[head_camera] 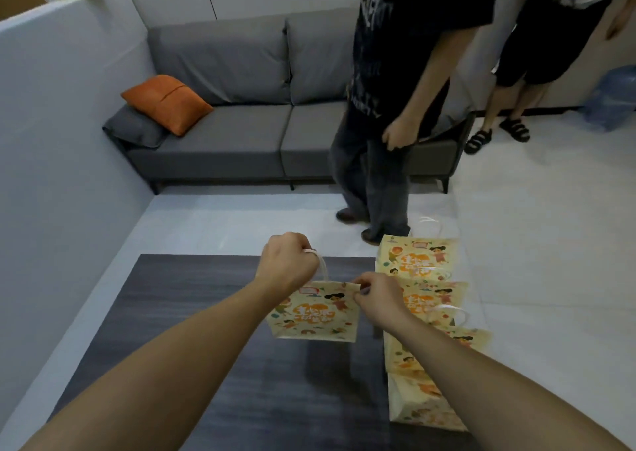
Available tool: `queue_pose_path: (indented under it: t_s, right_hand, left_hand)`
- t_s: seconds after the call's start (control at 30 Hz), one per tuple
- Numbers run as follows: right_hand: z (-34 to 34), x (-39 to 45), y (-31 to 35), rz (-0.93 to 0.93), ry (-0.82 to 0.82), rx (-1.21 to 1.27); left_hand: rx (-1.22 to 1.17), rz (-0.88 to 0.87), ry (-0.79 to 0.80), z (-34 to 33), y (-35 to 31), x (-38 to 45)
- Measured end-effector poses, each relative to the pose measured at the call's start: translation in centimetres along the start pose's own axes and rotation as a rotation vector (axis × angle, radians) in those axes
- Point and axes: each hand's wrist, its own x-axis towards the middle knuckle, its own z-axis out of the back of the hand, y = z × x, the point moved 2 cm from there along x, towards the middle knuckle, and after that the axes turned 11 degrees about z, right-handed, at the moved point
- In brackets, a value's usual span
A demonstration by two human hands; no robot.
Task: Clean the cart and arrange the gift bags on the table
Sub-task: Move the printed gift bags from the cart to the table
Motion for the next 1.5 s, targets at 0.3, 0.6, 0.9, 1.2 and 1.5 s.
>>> queue_pose_path:
  t_s: [0.3,0.6,0.9,1.2,1.5]
  right_hand:
    - [1.2,7.1,0.2,-0.156,-0.111,0.172]
    - [0.6,11.8,-1.5,-0.290,-0.112,0.316]
    - [-2.3,12.1,-3.8,-0.387,0.045,0.309]
    - [-2.6,10.8,-4.4,-0.437,0.035,0.329]
    - [0.0,9.5,-4.1,-0.423,-0.110,0.269]
  left_hand:
    - [0.007,-0.129,0.019,-1.7,-2.9,11.0]
    - [-0.002,-0.167,0.107,-5.6,-3.7,16.8]
    - [0.087,-0.108,0.257,-10.4,-0.9,19.1]
    - [0.161,-0.173,0.315,-10.5,-1.6,19.2]
    - [0.092,-0.162,0.249,-8.5,-1.8,19.0]
